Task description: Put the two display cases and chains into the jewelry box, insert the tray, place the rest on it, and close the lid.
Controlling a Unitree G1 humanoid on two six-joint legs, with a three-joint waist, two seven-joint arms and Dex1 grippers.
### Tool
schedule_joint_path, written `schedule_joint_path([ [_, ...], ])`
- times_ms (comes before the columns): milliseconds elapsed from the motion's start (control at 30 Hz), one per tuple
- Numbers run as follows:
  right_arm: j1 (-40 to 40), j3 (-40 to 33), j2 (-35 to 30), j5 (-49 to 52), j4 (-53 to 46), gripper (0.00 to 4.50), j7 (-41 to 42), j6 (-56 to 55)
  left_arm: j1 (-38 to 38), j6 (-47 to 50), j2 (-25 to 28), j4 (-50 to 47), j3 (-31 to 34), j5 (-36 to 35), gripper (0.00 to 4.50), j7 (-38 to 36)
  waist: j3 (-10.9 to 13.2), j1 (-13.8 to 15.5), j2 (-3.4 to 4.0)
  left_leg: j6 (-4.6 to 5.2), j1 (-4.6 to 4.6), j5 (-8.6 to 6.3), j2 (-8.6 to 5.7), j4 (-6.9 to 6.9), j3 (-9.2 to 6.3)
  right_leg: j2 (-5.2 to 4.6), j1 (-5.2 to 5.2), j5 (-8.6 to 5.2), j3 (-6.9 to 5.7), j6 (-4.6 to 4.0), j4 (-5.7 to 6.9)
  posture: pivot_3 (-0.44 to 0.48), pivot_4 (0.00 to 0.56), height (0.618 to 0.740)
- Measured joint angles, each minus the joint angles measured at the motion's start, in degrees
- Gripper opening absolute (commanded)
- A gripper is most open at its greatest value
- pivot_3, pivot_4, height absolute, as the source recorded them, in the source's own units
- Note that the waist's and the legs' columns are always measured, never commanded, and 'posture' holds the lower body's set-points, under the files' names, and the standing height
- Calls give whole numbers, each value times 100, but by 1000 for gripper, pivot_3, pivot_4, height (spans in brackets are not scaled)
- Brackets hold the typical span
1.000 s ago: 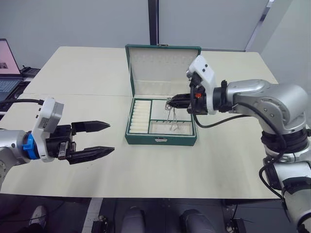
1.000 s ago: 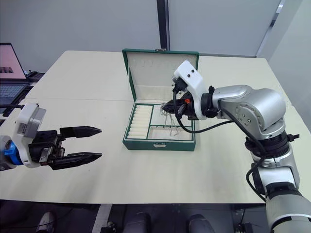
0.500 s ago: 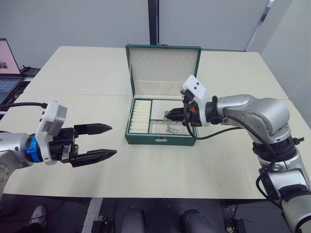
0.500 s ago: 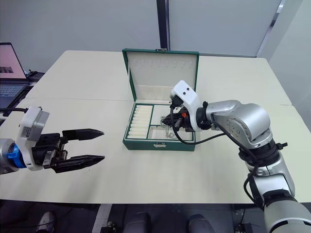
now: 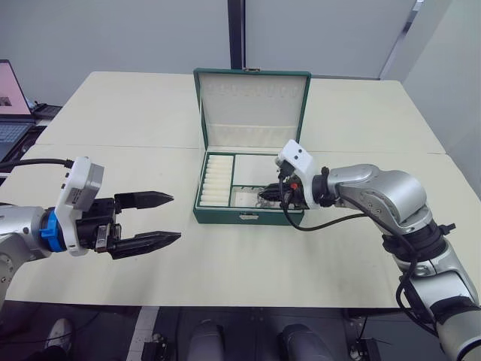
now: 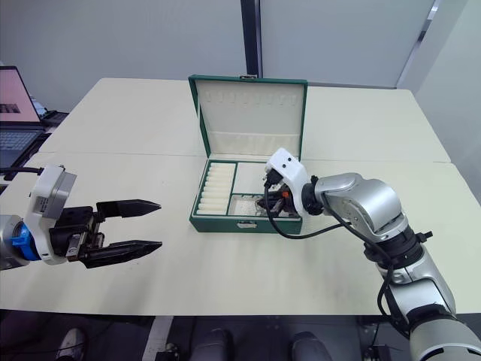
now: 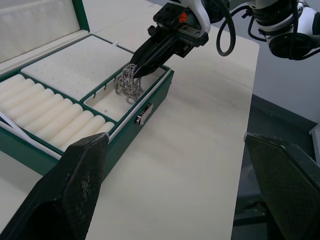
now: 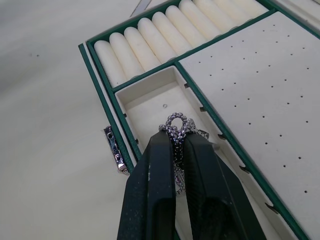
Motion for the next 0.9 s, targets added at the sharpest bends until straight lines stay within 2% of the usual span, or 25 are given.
schedule_joint_path([
  [33, 4, 1, 12, -21, 0, 252, 12, -7, 0, 2, 0, -2, 8, -1, 4500, 2, 0, 0, 0, 0, 0, 0, 0, 0, 0, 0, 0, 0, 0, 0, 0, 0, 150, 740],
  [133, 6, 2, 58, -58, 1, 970, 62, -11, -13, 11, 5, -3, 33, -4, 4500, 29, 0, 0, 0, 0, 0, 0, 0, 0, 0, 0, 0, 0, -1, 0, 0, 0, 150, 740],
  [400, -18, -127, 48, 13, -80, 3083, 99, 158, -55, 29, 43, -2, 32, -27, 4500, 90, 0, 2, 0, -1, -2, 0, 0, 1, -1, 0, 0, 0, -1, 0, 0, 0, 150, 740],
  [533, 95, -795, -507, 458, -770, 4361, 232, 613, -11, 21, 47, 11, 75, -31, 4500, 102, -1, 40, -1, 0, -9, 0, -1, 1, -2, -2, -2, 0, -5, 0, -5, 0, 150, 740],
  [667, 1275, -1812, -1443, 1018, -1756, 4469, 528, 795, 273, -18, -20, 75, 340, 57, 4500, 109, -7, 87, -11, 0, -12, -1, -1, -1, -5, -4, 3, 0, -9, 0, -12, 0, 150, 740],
  [900, 3447, -3220, -1859, 1538, -2850, 4469, 815, 381, 619, -391, -245, 235, 587, 364, 4500, 227, -8, 42, -10, 2, -9, 0, -3, 0, -10, 1, 43, 0, -7, 0, -12, 0, 150, 740],
])
